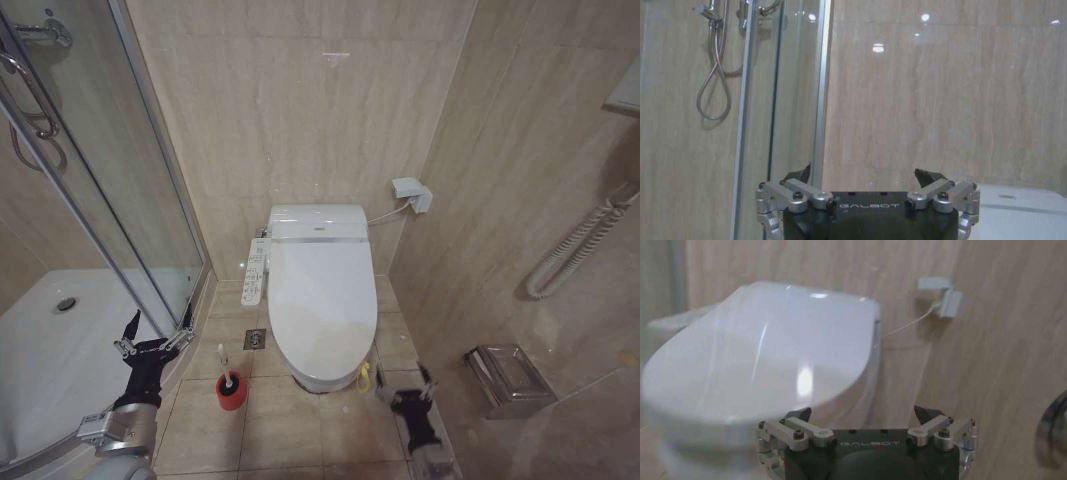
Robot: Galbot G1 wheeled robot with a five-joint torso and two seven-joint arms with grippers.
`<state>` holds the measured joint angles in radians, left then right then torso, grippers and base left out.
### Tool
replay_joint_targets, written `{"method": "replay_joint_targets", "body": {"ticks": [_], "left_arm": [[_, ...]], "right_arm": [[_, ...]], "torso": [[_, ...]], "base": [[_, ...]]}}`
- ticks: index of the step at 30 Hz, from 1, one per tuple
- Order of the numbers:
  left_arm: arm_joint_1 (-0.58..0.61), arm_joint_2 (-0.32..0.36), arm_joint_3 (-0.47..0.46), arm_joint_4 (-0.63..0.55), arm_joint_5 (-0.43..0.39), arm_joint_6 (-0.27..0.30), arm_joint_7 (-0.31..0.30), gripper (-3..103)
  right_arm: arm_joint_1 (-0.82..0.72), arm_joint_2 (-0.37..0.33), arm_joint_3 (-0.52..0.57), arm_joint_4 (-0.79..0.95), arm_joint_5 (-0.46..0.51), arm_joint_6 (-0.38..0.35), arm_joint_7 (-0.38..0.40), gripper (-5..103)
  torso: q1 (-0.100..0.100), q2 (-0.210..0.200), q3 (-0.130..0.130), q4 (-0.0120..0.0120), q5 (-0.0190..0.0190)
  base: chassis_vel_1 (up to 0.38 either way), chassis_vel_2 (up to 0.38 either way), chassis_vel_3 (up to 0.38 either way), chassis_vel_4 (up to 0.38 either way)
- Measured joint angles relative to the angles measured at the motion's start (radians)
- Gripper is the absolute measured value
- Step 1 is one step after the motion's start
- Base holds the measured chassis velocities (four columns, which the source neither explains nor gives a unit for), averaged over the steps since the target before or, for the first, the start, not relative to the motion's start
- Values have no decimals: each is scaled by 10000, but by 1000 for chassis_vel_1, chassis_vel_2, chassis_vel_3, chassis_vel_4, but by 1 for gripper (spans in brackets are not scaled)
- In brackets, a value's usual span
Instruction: Open the toilet lid, clean the toilet bowl with a toilet brush, close the toilet lid, and flush.
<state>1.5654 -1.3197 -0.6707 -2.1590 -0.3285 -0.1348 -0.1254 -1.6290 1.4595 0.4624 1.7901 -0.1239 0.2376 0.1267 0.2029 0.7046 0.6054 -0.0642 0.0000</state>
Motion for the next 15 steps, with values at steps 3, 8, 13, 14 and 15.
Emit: {"method": "replay_joint_targets", "body": {"ticks": [3,8,13,14,15], "left_arm": [[4,0,0,0,0,0,0,100],[5,0,0,0,0,0,0,100],[5,0,0,0,0,0,0,100],[3,0,0,0,0,0,0,100],[3,0,0,0,0,0,0,100]], "right_arm": [[37,-41,-158,-444,-244,200,-23,100],[332,95,-452,-1027,-385,326,-14,100],[1036,315,-644,-1675,-497,321,120,100],[1213,338,-660,-1851,-510,316,152,100],[1213,338,-660,-1851,-510,316,152,100]], "torso": [[0,0,0,1,0],[0,0,0,1,0],[1,0,0,3,0],[1,0,0,3,-1],[1,0,0,3,-1]], "base": [[0,0,0,0],[0,0,0,0],[0,0,0,0],[0,0,0,0],[0,0,0,0]]}}
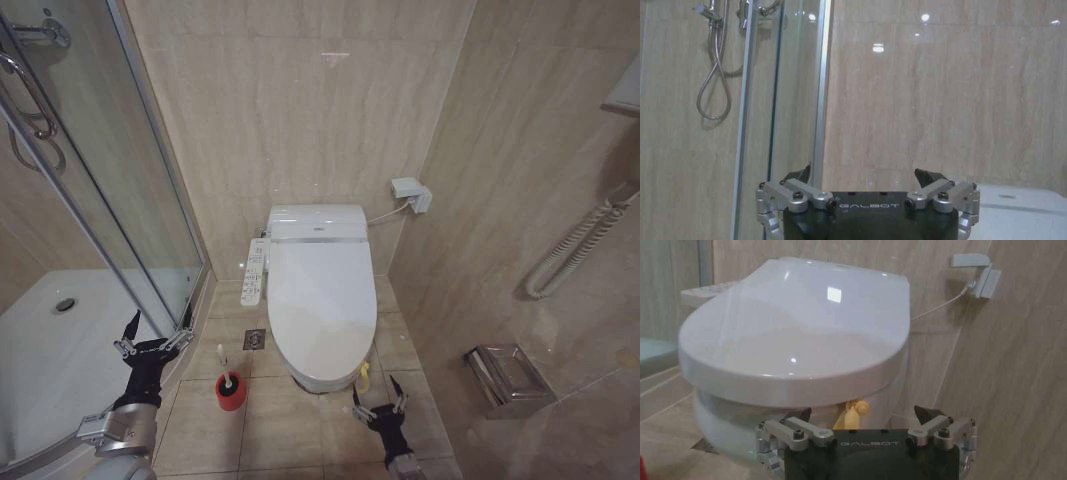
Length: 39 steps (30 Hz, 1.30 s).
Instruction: Open the toilet lid, clean the toilet bowl with a toilet brush, close the toilet lid, and flush.
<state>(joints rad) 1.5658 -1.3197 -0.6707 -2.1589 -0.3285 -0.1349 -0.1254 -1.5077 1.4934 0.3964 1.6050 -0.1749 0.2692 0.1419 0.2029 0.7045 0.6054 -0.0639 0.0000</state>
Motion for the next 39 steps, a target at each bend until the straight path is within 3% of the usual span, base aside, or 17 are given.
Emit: {"method": "replay_joint_targets", "body": {"ticks": [24,25,31,32,38,39], "left_arm": [[1,0,0,0,0,0,0,100],[0,0,0,0,0,0,0,100],[0,0,0,0,0,0,0,100],[1,0,0,0,0,0,0,100],[0,0,0,0,0,0,0,100],[0,0,0,-1,0,0,1,100]], "right_arm": [[1470,-178,269,-2062,-466,252,367,103],[1502,-165,270,-2090,-475,269,373,79],[1536,-114,247,-2117,-503,349,376,79],[1536,-102,240,-2117,-503,360,375,52],[1531,-82,252,-2109,-510,374,354,52],[1529,-82,268,-2107,-510,381,352,25]], "torso": [[0,-1,0,-1,1],[0,0,0,-1,1],[0,0,0,-1,1],[0,-1,0,-1,1],[0,0,0,-1,1],[0,0,0,-1,1]], "base": [[0,0,0,0],[0,0,0,0],[0,0,0,0],[0,0,0,0],[0,0,0,0],[0,0,0,0]]}}
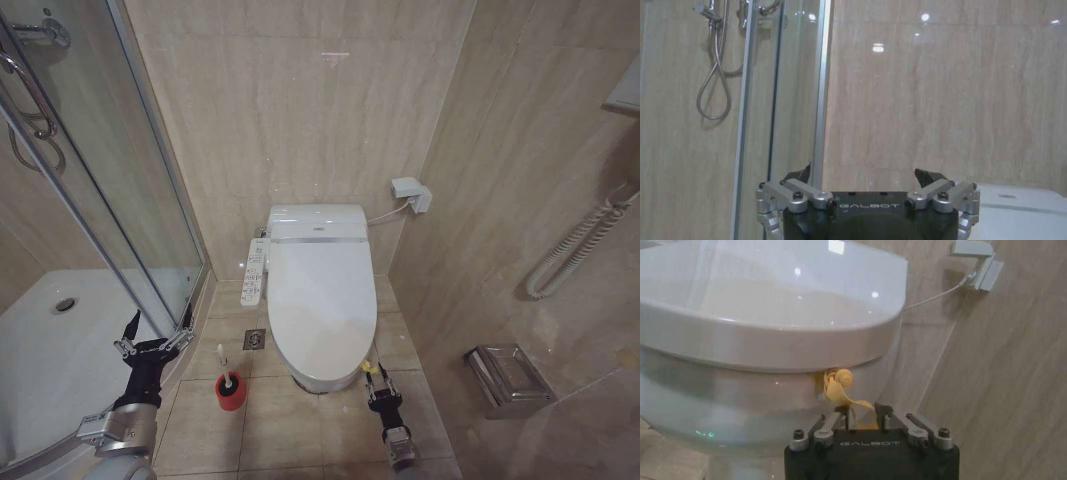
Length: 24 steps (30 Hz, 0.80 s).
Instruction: Open the toilet lid, clean the toilet bowl with a toilet brush, close the toilet lid, and flush.
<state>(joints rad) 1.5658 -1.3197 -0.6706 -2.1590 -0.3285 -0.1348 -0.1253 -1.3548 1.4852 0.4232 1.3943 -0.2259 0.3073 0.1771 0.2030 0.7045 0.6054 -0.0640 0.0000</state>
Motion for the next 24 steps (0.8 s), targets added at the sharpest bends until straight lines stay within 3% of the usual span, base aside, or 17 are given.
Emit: {"method": "replay_joint_targets", "body": {"ticks": [7,8,14,24], "left_arm": [[-1,0,0,0,0,0,0,100],[0,0,0,0,0,0,0,100],[0,0,0,1,0,0,0,100],[1,0,0,0,0,0,0,100]], "right_arm": [[-11,-28,116,-3,0,93,-65,25],[-14,-28,142,-7,0,131,-74,2],[-64,20,230,165,256,214,81,2],[-251,13,596,1793,1504,-163,364,1]], "torso": [[0,0,0,0,0],[0,0,0,0,0],[0,0,0,0,0],[1,-1,1,4,6]], "base": [[0,0,0,0],[0,0,0,0],[0,0,0,0],[0,0,0,0]]}}
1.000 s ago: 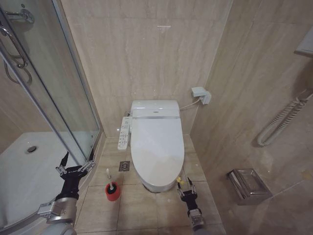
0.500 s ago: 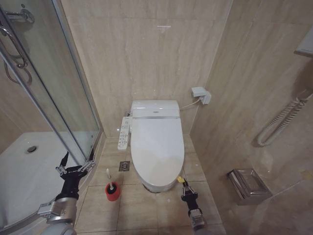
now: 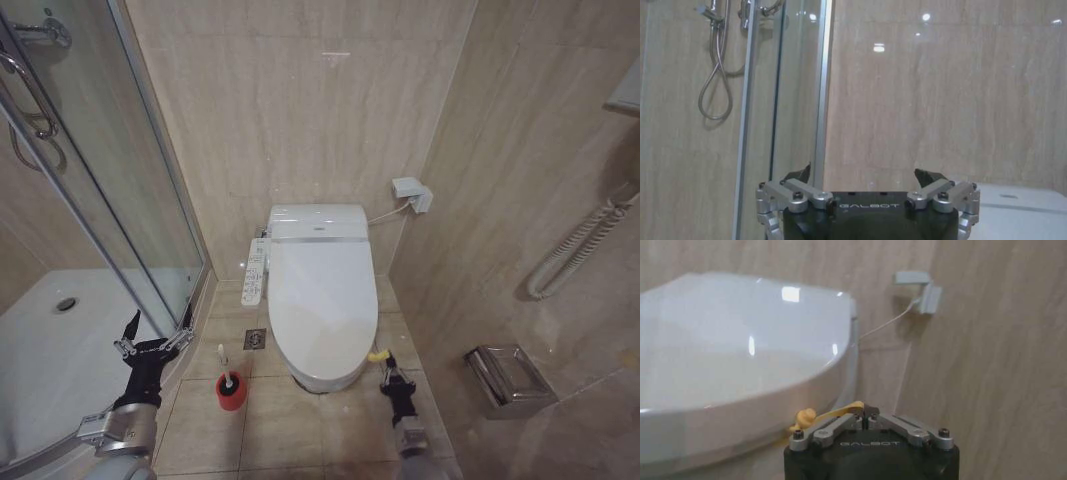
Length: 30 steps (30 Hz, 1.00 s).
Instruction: Open the toilet lid, clean the toilet bowl with a toilet brush, close the toilet lid, and flush.
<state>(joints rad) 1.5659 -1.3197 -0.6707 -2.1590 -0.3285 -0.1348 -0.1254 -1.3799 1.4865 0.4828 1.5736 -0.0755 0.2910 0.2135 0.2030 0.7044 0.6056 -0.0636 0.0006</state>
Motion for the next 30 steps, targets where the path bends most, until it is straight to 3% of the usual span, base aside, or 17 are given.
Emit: {"method": "replay_joint_targets", "body": {"ticks": [7,15,30], "left_arm": [[0,0,0,0,0,0,0,100],[-1,0,0,0,1,0,0,100],[-1,0,0,0,0,0,0,100]], "right_arm": [[-338,-33,231,1966,1050,-518,358,1],[-157,-66,432,3766,1608,-1152,517,1],[2324,-704,427,3455,2295,-1837,232,1]], "torso": [[0,1,-1,-1,-3],[0,1,-2,-2,-7],[-1,1,-1,-6,-8]], "base": [[0,0,0,0],[0,0,0,0],[0,0,0,0]]}}
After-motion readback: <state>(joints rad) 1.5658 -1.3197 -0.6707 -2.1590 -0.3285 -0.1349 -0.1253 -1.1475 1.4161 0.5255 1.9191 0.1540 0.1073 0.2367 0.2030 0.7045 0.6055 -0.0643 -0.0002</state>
